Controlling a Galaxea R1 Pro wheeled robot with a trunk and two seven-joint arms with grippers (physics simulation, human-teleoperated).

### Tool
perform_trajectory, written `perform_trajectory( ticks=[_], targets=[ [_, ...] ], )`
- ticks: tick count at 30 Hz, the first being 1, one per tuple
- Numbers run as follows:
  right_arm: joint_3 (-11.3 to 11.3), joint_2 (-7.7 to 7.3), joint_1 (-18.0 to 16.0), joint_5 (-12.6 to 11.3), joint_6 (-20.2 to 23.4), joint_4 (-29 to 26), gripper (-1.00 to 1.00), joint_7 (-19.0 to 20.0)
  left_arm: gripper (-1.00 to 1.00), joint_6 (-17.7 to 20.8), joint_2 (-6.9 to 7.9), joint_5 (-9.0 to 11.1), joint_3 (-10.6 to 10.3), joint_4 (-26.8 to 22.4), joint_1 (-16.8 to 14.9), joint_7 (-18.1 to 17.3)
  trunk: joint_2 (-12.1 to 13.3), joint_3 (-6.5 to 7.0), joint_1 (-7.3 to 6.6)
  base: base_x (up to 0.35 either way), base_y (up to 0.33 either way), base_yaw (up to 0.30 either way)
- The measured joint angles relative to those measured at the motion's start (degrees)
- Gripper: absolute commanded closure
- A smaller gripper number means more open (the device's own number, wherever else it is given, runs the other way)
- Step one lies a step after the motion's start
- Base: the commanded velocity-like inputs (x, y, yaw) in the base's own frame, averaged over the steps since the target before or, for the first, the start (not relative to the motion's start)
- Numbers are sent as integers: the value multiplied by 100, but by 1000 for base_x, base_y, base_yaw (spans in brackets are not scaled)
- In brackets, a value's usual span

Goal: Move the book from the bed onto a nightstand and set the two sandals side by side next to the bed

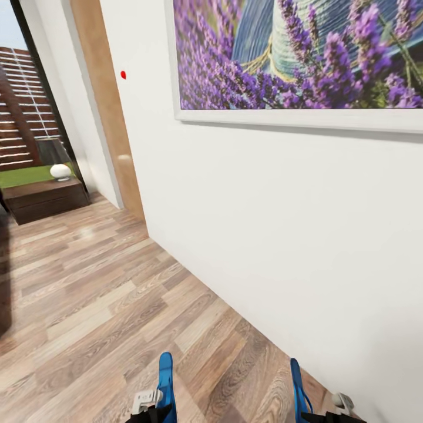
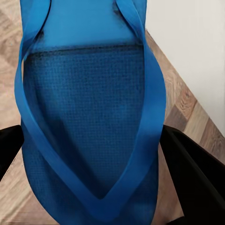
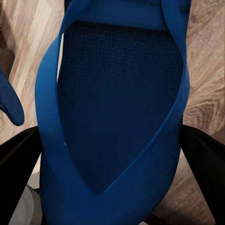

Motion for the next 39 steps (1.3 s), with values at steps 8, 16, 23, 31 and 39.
perform_trajectory(
  ticks=[8, 16, 23, 31, 39],
  targets=[
    [5, 0, 0, 1, 1, 0, 100, 0, 100, -1, -5, 0, 0, 9, 0, 1, 0, 0, 0, 0, 0, 284],
    [1, 0, 0, 1, 0, 0, 100, 0, 100, -1, -6, 1, -6, 10, 0, 0, 0, 0, 0, 0, 0, 284],
    [-1, 0, 0, 0, 2, 0, 100, 0, 100, -1, -6, 0, -6, 9, 0, 0, 0, 0, 0, 0, 0, 284],
    [3, 0, 0, 1, 0, 0, 100, 0, 100, -1, -6, -1, -2, 5, 0, 0, 0, 0, 0, 0, 0, 284],
    [1, 0, 0, 2, 0, 0, 100, 0, 100, -1, -6, 0, -6, 9, 0, 0, 0, 0, 0, 0, 0, 284]
  ],
)
